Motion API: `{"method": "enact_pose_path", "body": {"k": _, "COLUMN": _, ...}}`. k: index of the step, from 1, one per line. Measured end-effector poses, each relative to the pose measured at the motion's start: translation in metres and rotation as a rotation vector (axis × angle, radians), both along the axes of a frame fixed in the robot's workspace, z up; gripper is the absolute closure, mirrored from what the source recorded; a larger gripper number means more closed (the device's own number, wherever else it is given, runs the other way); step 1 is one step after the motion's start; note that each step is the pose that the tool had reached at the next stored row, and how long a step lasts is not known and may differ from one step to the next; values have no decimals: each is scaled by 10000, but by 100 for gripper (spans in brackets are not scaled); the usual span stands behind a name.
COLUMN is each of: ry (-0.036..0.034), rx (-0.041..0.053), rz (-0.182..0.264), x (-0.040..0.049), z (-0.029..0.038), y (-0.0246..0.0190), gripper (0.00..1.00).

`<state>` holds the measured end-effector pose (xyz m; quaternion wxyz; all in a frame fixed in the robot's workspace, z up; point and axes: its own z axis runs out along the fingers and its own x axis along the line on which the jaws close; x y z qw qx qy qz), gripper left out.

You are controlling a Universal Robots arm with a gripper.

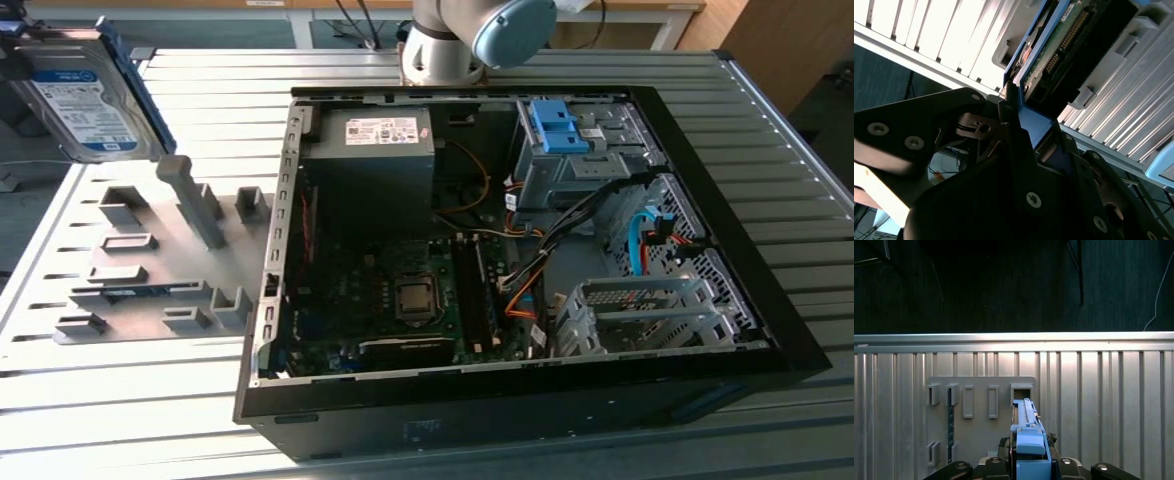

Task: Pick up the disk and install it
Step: 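Pick up the disk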

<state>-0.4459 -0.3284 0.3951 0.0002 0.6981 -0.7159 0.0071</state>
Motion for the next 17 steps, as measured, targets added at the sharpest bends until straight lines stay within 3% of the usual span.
{"method": "enact_pose_path", "body": {"k": 17, "ry": 1, "rx": -1, "rz": 0, "x": 0, "z": 64, "y": 0, "gripper": 63}}
